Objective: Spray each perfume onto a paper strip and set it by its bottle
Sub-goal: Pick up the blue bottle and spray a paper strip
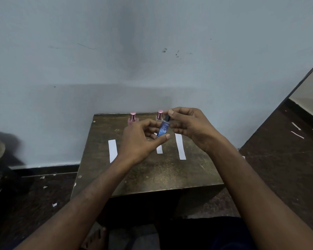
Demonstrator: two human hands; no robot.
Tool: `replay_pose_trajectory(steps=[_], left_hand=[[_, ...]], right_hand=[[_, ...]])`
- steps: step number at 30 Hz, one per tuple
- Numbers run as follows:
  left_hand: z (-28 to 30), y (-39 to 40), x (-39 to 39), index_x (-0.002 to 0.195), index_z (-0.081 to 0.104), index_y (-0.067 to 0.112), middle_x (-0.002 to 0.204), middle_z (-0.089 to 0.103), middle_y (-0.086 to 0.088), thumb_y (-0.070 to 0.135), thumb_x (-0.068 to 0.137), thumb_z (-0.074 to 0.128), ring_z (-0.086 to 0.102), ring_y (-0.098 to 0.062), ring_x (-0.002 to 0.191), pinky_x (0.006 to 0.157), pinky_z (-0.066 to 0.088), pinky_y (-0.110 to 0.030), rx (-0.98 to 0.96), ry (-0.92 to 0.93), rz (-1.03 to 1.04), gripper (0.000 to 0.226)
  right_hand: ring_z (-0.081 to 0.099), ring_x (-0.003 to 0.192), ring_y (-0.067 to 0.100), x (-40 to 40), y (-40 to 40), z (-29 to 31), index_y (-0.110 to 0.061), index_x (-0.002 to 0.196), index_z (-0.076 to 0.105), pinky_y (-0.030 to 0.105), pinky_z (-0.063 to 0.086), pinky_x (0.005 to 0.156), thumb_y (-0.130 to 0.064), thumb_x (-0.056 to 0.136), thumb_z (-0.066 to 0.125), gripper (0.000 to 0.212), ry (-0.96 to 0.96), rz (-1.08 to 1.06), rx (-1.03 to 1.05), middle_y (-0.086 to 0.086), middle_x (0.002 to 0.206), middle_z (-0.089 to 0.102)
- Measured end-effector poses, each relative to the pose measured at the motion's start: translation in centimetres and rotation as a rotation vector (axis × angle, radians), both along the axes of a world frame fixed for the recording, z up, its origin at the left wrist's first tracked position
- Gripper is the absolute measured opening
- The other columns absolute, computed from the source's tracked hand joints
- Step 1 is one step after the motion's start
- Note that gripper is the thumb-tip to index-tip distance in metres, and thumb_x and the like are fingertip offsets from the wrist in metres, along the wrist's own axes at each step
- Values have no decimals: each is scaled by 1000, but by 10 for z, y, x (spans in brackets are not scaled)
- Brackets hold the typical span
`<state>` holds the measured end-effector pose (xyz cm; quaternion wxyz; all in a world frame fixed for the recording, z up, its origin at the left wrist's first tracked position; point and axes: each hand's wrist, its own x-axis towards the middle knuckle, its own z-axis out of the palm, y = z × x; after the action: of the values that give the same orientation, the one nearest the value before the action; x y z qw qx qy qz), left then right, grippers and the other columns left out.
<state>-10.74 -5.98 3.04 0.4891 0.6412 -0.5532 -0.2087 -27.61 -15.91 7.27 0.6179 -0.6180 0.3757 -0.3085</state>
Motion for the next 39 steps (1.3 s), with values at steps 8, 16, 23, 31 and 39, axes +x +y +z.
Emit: replay_pose_trajectory(steps=[8, 16, 23, 31, 39], left_hand=[[-1, 1, -6, 114, 79, 22, 95, 82, 10, 35, 85, 88, 78, -4, 86, 77, 66, -28, 57, 160, -61, 33], [-11, -10, -13, 117, 77, 22, 107, 79, 10, 35, 90, 82, 73, 2, 92, 85, 62, -24, 63, -229, -137, 31], [-36, -51, -49, 131, 68, 15, 121, 65, -6, 27, 100, 66, 65, -26, 110, 93, 56, -41, 183, -598, -152, 33], [-55, -71, -90, 141, 53, 16, 128, 43, -10, 23, 104, 60, 55, -29, 114, 71, 47, -38, 282, -761, 7, 38], [-46, -70, -85, 118, 58, 13, 124, 50, -8, 31, 99, 68, 54, -26, 115, 79, 54, -39, 278, -657, 23, 28]], right_hand=[[77, 108, 32, 2, 0, -3, -6, 118, 74, 39, 61, 93, -23, 104, 66, 24, -11, 64, -8, 17, 120, 77], [72, 82, 20, 3, -5, 11, -18, 107, 63, 37, 60, 73, -27, 109, 56, 11, -486, -212, 33, 3, 94, 76], [32, 36, 7, 0, -8, 15, -21, 102, 60, 16, 24, 39, -34, 110, 48, 20, -788, -413, 110, -4, 62, 50], [25, 34, 8, -11, -11, 7, -16, 106, 60, 14, 23, 41, -19, 105, 29, 32, -905, -331, 225, -1, 56, 39], [34, 38, 6, -8, -14, 13, -21, 121, 62, 17, 31, 37, -16, 110, 40, 25, -894, -262, 201, 2, 70, 58]])
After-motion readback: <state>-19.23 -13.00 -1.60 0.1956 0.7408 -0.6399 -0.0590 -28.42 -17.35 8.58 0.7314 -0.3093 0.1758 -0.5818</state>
